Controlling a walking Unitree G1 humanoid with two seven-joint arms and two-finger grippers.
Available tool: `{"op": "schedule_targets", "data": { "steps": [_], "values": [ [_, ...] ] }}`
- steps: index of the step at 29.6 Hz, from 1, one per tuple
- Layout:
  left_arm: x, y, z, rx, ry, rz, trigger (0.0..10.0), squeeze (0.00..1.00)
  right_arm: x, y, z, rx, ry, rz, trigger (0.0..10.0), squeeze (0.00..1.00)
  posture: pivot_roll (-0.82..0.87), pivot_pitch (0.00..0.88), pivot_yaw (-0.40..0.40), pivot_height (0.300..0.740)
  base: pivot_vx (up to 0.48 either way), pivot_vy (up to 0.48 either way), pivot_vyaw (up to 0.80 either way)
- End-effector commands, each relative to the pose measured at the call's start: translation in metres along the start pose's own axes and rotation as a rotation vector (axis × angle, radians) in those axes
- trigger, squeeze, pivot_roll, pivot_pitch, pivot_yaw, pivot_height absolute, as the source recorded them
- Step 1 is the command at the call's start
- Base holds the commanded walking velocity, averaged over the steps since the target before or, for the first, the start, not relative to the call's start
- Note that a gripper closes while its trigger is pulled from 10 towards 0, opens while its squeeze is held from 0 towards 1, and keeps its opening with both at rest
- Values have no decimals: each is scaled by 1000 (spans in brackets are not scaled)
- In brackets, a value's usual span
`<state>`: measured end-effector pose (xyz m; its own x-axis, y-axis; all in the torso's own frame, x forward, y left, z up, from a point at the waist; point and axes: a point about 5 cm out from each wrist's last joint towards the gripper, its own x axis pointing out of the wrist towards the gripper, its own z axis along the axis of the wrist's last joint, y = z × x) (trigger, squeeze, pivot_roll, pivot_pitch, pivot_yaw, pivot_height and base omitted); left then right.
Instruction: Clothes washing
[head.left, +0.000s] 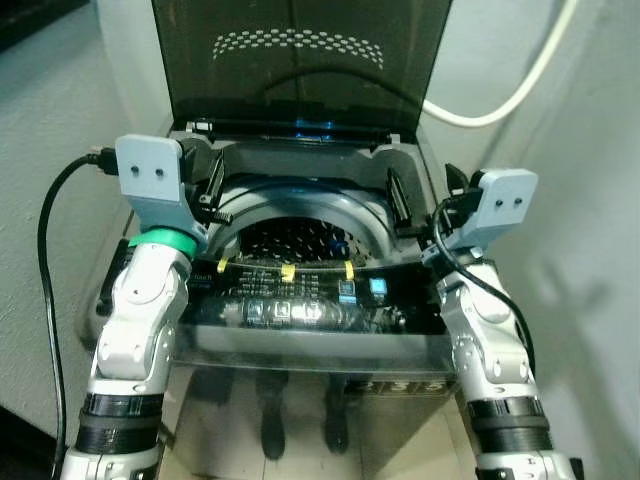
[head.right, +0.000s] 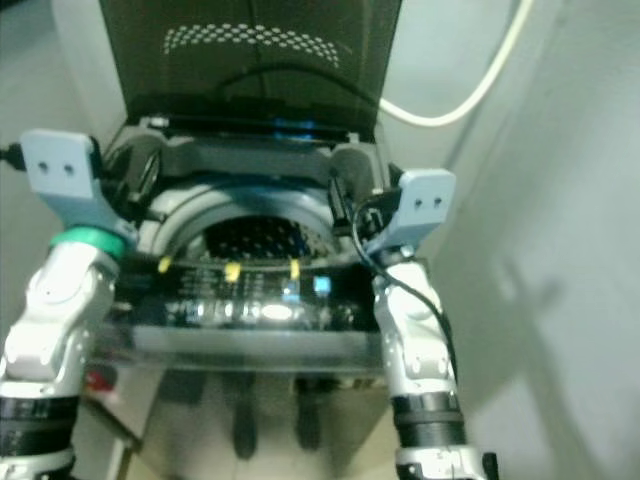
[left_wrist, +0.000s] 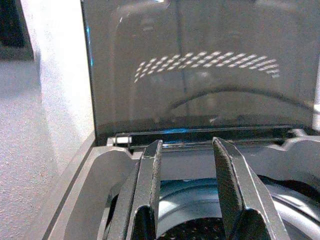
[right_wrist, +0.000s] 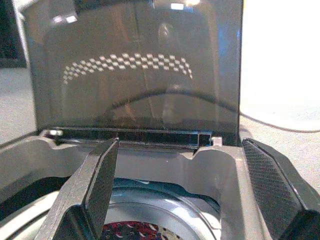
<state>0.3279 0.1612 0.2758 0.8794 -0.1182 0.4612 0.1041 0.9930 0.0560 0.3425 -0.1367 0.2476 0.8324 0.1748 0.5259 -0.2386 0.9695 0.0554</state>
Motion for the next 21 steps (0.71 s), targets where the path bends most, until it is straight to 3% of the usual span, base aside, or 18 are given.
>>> {"op": "schedule_targets", "data": {
  "steps": [1,6,10,21],
  "values": [
    [0,0,-2,7,12,-3,10000,0,-1,-1,-1,-11,4,-2,10000,0,1,0,18,740,-360,0,0],
    [0,0,-1,7,11,-1,10000,0,-1,0,-2,-33,12,4,10000,0,2,0,20,740,-344,0,733],
    [1,0,-1,6,11,-1,10000,0,-1,0,-2,-30,11,8,10000,0,2,0,20,740,0,0,550],
    [1,-2,-1,-5,14,0,10000,0,-2,4,-3,-27,14,39,10000,0,-1,0,17,740,0,0,0]
  ]
}}
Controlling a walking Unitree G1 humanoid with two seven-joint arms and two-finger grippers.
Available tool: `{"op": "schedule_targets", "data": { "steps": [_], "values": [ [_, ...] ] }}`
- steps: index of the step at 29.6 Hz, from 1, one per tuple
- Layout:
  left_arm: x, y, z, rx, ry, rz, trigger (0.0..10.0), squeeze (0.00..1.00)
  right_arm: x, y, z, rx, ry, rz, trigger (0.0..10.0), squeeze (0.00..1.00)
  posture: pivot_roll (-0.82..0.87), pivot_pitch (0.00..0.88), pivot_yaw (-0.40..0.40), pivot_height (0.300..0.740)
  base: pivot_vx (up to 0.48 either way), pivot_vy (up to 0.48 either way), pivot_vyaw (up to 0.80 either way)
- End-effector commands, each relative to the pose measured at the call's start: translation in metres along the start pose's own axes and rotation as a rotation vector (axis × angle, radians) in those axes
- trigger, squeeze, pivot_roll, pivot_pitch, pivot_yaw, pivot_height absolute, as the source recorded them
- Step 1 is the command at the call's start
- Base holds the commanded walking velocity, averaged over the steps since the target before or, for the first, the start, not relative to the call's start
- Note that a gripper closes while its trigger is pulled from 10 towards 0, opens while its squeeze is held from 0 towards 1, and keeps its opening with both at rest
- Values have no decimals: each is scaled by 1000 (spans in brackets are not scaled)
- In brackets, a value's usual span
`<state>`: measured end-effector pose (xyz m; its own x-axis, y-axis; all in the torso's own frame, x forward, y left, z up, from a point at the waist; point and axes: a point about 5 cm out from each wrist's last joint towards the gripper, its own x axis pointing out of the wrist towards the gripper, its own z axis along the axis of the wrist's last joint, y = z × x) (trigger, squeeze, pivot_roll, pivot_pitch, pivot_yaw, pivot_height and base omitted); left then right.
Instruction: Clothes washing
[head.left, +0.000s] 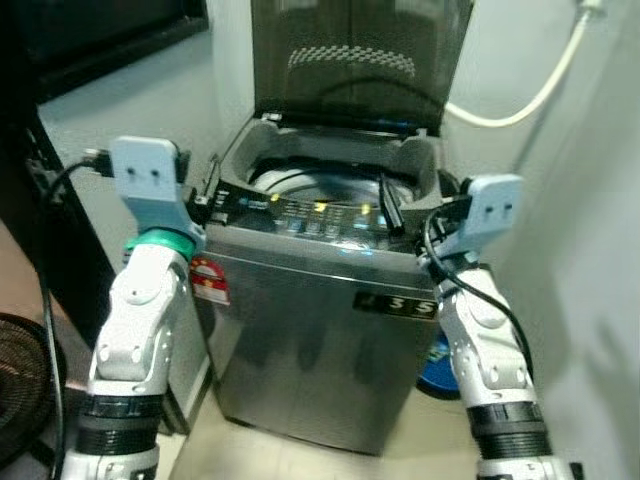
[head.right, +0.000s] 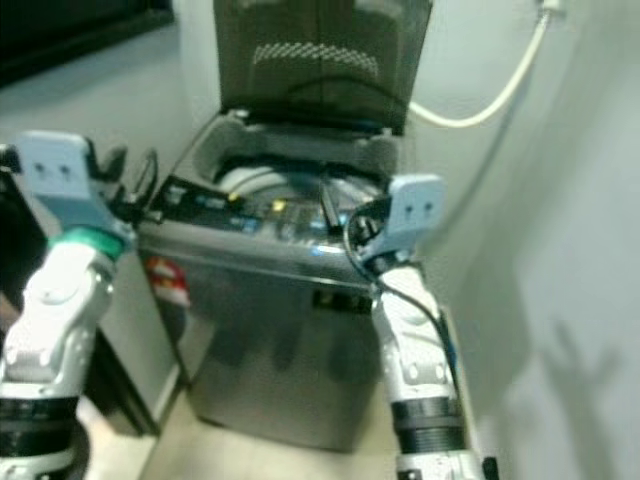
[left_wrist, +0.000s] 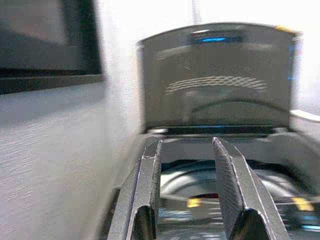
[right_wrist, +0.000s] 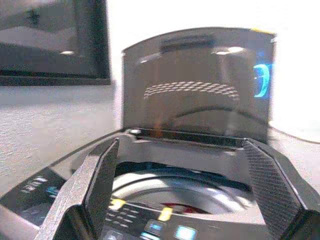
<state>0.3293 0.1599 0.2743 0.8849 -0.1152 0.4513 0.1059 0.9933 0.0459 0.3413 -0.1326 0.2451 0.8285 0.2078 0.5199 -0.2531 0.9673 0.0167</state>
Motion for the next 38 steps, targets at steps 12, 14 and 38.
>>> {"op": "schedule_targets", "data": {
  "steps": [12,14,38],
  "values": [
    [-4,-2,-10,24,56,-7,10000,0,-3,4,-5,-26,28,47,10000,0,-1,0,16,740,0,0,586],
    [-6,-2,-12,34,66,-8,10000,0,-4,5,-6,-25,33,51,10000,0,4,4,12,740,0,0,781],
    [-49,-20,-55,130,230,-105,10000,0,-61,-26,-65,-1,275,-65,10000,0,13,0,26,740,0,0,776]
  ]
}}
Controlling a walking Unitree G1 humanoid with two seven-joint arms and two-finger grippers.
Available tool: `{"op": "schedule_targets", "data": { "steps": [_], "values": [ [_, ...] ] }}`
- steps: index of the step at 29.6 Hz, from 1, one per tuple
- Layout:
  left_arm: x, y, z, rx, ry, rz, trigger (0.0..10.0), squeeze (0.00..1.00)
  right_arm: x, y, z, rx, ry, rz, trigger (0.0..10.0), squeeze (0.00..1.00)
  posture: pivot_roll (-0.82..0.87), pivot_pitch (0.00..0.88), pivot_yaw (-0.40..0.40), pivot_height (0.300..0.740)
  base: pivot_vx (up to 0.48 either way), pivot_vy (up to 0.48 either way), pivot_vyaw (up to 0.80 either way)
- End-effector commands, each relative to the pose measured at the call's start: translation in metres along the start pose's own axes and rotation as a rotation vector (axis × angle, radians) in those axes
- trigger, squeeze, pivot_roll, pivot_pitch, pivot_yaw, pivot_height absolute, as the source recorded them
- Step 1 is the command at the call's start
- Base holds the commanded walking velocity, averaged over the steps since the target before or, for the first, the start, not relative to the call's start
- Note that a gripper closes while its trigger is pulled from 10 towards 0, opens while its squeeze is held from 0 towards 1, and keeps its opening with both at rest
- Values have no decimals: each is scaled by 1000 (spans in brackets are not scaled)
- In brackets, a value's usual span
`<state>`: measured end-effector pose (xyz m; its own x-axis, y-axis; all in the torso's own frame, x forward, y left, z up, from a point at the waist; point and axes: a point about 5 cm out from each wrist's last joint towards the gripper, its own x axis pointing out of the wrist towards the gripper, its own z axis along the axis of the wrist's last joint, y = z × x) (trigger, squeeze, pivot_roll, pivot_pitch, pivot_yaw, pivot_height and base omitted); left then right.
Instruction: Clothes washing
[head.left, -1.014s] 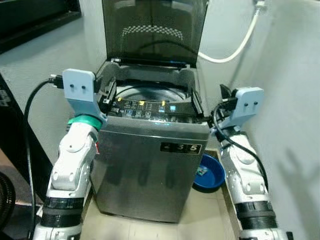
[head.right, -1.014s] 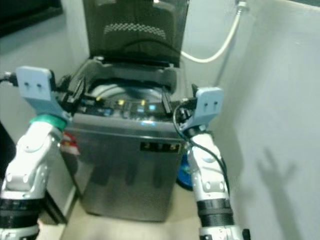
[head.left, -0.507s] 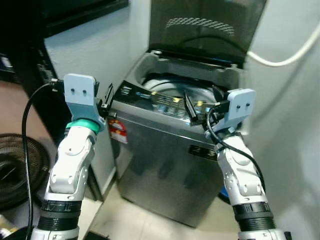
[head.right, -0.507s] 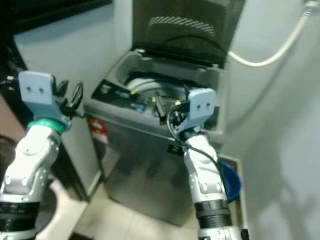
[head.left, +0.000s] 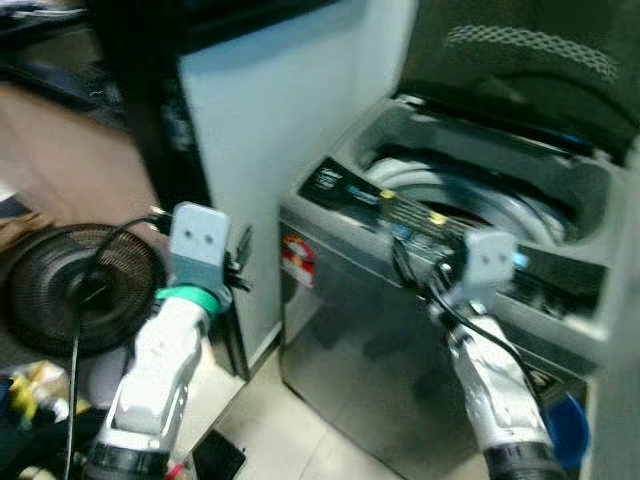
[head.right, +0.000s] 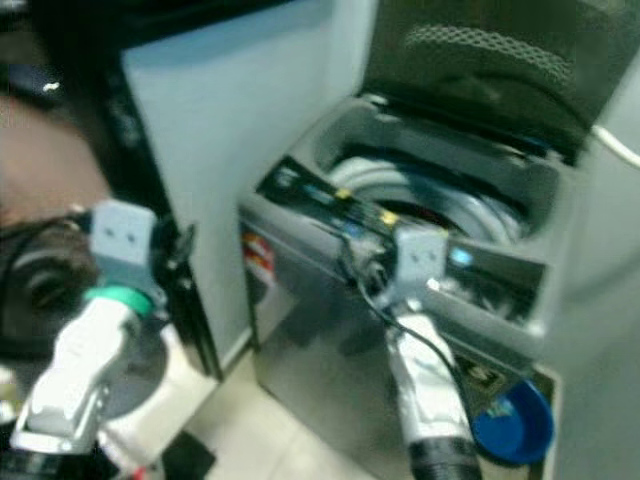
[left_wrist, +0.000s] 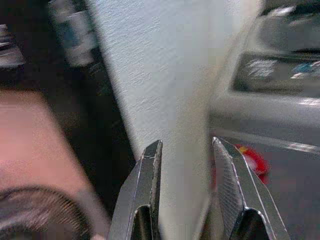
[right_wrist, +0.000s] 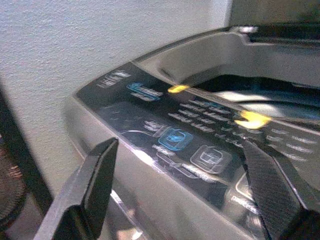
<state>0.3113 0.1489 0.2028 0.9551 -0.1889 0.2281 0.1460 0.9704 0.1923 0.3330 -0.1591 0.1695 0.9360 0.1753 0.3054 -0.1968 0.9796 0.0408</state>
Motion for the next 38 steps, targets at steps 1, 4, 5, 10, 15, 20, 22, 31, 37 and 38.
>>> {"op": "schedule_targets", "data": {
  "steps": [1,4,5,10,15,20,22,31,37,38],
  "values": [
    [-3,-6,-1,26,2,-28,10000,0,-10,-2,-16,0,55,-2,10000,0,14,0,33,740,0,0,775],
    [-4,-8,-3,30,9,-38,10000,0,-12,-1,-20,5,67,3,10000,0,14,0,36,740,0,0,775],
    [-5,-10,-3,33,11,-46,10000,0,-13,2,-23,15,75,8,10000,0,15,0,48,740,0,0,775],
    [1,-8,5,37,-18,-47,10000,0,-12,8,-26,39,68,10,10000,0,18,0,60,740,0,0,775],
    [7,-5,15,43,-50,-42,10000,0,-8,11,-23,49,48,14,10000,0,20,0,68,740,0,0,775],
    [13,-3,28,41,-91,-40,10000,0,-1,17,-12,78,-6,38,10000,0,21,0,74,740,0,0,775],
    [15,-2,32,38,-105,-40,10000,0,1,20,-7,96,-32,54,10000,0,21,0,74,740,0,0,775],
    [10,-7,24,12,-72,-44,10000,0,-3,28,-10,118,-30,97,10000,0,21,0,69,740,0,0,775],
    [10,0,18,-27,-38,7,10000,0,-3,36,-17,102,5,145,10000,0,26,11,32,740,0,0,775],
    [10,2,15,-32,-28,27,10000,0,-3,39,-20,95,18,165,10000,0,26,15,20,740,0,0,775]
  ]
}}
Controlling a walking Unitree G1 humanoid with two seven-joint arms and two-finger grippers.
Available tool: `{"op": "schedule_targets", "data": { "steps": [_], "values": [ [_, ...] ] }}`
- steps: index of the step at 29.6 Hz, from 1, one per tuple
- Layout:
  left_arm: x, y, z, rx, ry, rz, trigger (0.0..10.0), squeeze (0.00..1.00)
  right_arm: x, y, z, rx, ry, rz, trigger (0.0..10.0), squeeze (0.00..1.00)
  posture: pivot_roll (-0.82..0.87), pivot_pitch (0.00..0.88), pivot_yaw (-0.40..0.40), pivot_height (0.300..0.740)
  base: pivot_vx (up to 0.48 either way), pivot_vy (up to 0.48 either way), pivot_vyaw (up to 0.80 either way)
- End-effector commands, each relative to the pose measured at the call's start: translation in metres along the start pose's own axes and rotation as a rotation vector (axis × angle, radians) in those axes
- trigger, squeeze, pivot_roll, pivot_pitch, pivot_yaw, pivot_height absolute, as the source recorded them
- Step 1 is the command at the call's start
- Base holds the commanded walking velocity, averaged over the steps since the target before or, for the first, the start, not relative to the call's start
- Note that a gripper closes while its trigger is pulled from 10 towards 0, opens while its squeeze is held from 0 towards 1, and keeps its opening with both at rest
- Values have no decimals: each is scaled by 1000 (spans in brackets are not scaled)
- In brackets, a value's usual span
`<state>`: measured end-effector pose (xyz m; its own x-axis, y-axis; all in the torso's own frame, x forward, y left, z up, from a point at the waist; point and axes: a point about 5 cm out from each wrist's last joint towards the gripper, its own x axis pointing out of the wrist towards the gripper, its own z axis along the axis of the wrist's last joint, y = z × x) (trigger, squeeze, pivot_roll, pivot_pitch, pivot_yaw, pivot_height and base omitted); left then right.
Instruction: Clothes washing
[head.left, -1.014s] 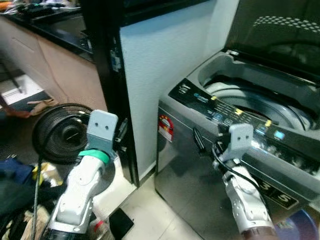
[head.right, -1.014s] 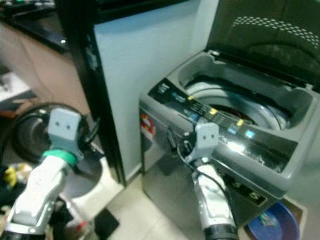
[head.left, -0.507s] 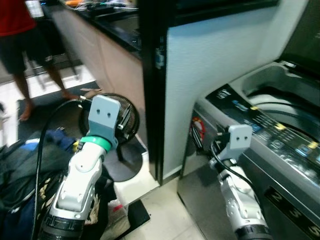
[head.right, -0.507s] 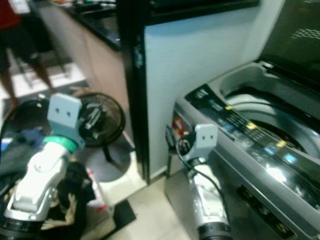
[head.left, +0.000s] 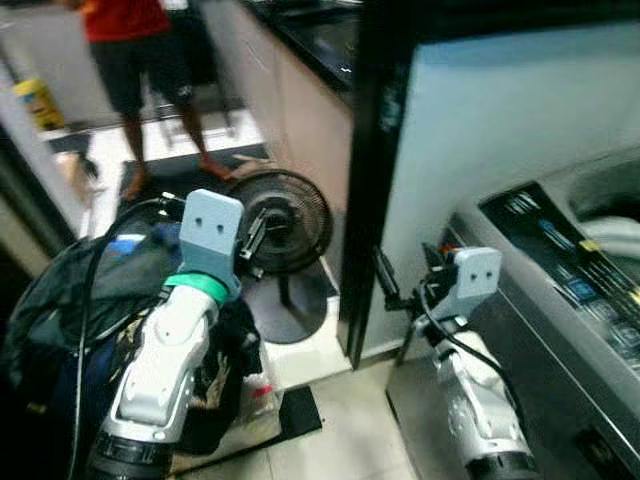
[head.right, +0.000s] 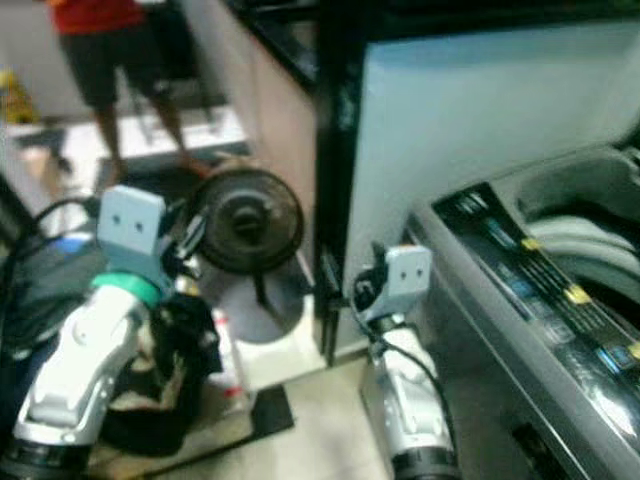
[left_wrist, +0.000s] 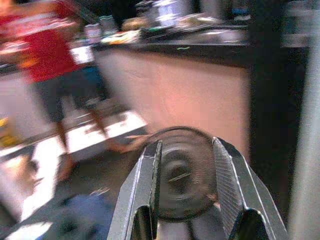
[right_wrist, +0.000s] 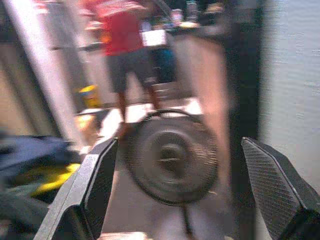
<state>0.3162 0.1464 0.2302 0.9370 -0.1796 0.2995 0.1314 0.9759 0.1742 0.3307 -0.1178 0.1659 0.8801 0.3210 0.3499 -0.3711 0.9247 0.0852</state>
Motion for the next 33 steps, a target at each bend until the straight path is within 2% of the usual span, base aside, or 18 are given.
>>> {"op": "schedule_targets", "data": {
  "steps": [1,7,12,23,27,33],
  "values": [
    [-2,-1,-10,-18,43,9,10000,0,-8,-2,-12,-2,55,4,10000,0,26,15,20,740,0,0,775],
    [-9,2,-19,-31,72,64,10000,0,0,-2,-12,-23,76,31,10000,0,31,18,-19,740,0,0,775],
    [-11,1,-22,-26,82,70,10000,0,2,-3,-10,-13,66,18,10000,0,30,20,-19,740,0,0,760],
    [-11,1,-24,-27,97,68,10000,0,3,-1,-10,10,62,10,10000,0,26,17,-5,740,0,0,0],
    [-8,-1,-23,1,85,59,10000,0,2,0,-11,7,61,15,10000,0,22,12,1,740,0,-354,0],
    [-8,-3,-20,-56,72,59,10000,0,2,-1,-11,6,61,17,10000,0,23,10,-1,740,0,-171,0]
  ]
}}
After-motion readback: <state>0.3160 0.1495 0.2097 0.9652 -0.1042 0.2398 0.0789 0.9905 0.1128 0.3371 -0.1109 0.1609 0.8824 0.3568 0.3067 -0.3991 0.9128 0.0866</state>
